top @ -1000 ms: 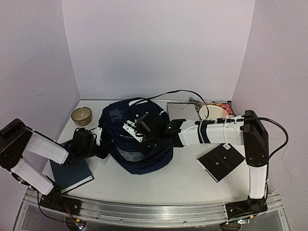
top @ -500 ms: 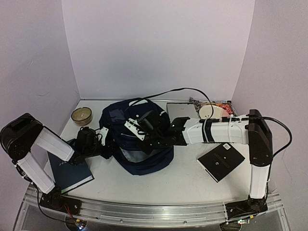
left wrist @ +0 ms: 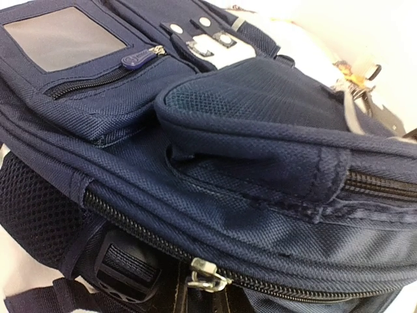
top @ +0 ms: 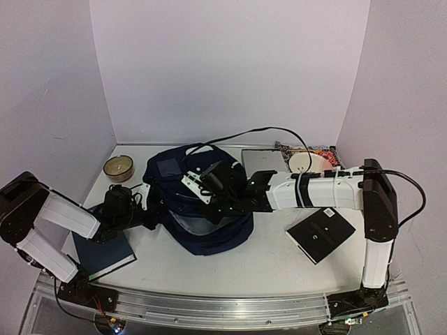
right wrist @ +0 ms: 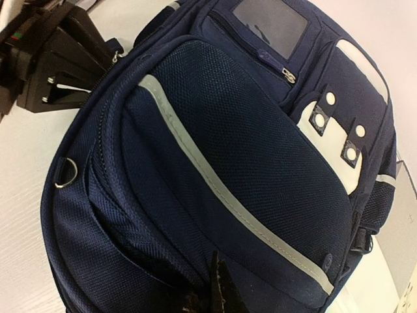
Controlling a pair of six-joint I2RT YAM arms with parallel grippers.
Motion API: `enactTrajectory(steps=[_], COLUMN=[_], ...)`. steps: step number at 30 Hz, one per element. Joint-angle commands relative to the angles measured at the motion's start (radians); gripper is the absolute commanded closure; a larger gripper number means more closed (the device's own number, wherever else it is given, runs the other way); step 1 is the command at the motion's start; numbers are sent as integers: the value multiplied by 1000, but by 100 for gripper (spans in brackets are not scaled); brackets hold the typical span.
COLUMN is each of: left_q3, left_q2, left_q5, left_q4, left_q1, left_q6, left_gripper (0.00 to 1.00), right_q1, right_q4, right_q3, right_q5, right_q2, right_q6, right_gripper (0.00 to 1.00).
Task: Pack the student bag
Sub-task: Pick up the second largest pocket of the student bag, then zip the second largest pocket of the bag in the student bag.
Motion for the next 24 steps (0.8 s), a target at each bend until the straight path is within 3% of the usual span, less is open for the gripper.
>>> enactTrajectory(steps=[1,8,11,16,24], left_q3=[-32,-69,-65,-4,30], left_q2=[-100,-182,-184,-127,-104], left_q5=[25,24,20,26,4], left_q4=[14,-68,-69,-66,-56], left_q1=[-27,-31,-31,-31,-31], left_q6=[-101,-194,-204,-183,-138], left_gripper=[100,97,87,78,74], right_q1=[-1,-12,-12,-12,-12], right_q4=[7,-17,-19,-18,-17], right_q3=[33,53,50,50,39], right_q5=[113,193,142,82,61], right_q2=[-15,12,10,7,-8], right_q6=[62,101,100,103,101], right_gripper=[100,100,100,100,100])
